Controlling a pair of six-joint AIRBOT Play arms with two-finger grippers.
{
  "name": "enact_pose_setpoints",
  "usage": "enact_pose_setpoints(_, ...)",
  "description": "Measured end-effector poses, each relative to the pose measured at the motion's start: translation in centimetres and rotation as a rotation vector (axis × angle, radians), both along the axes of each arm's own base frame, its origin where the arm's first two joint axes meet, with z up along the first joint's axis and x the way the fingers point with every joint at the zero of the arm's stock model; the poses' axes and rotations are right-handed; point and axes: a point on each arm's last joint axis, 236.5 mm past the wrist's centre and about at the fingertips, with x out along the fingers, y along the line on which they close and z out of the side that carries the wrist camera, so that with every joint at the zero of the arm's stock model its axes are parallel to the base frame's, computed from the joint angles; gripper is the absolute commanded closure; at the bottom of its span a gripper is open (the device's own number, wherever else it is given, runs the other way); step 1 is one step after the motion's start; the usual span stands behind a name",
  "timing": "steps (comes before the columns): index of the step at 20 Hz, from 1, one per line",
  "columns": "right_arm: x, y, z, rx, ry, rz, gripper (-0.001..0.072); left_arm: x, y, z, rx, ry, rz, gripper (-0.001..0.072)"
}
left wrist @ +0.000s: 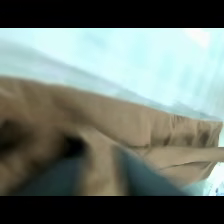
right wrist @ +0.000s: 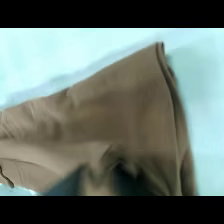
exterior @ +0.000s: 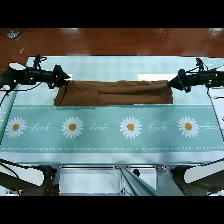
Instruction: Fold the shirts.
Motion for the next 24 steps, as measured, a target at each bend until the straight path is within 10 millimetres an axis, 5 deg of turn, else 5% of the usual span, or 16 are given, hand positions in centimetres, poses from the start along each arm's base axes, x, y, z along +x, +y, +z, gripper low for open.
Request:
enact_pose_setpoints(3,0.0,-1.4,0.6,-0.019,-0.016,0.027,0.0092,-1.0,1.3,1.0,0.002,0.028,-0.052,0.0085)
enact_pose_setpoints(8,-2.2,-5.3,-1.5,-0.097,0.102,-0.004,0.0092,-6.5,6.4,3.0,0.195,0.127,-0.131,0.0049)
enact_pose_setpoints(11,-2.9,-4.6,-3.1,-0.088,0.163,0.016,0.0092,-9.1,6.5,5.5,0.281,0.073,-0.140,0.0049)
enact_pose_setpoints(15,-3.4,-0.7,-4.5,-0.039,0.218,0.097,0.0094,-12.5,3.1,8.0,0.339,-0.044,-0.172,0.0039)
enact_pose_setpoints(16,-3.4,0.4,-4.6,-0.032,0.215,0.122,0.0176,-13.3,2.0,8.5,0.349,-0.076,-0.186,0.0040)
enact_pose_setpoints(18,-3.2,1.8,-4.9,-0.042,0.205,0.162,0.0698,-14.8,-0.5,8.8,0.359,-0.126,-0.224,0.0059)
enact_pose_setpoints(19,-2.9,2.5,-4.7,-0.036,0.196,0.176,0.0695,-15.4,-1.8,8.9,0.358,-0.148,-0.249,0.0100)
enact_pose_setpoints(20,-2.9,3.3,-3.9,-0.017,0.185,0.200,0.0695,-15.9,-3.0,8.8,0.357,-0.163,-0.273,0.0269)
enact_pose_setpoints(21,-3.1,3.8,-3.4,-0.016,0.186,0.223,0.0695,-16.3,-4.2,8.7,0.356,-0.172,-0.300,0.0622)
enact_pose_setpoints(22,-3.6,3.9,-2.7,-0.026,0.187,0.248,0.0696,-16.6,-5.3,8.6,0.353,-0.184,-0.324,0.0679)
enact_pose_setpoints(24,-4.4,3.4,-1.2,-0.082,0.175,0.278,0.0696,-17.1,-7.5,8.2,0.346,-0.202,-0.371,0.0678)
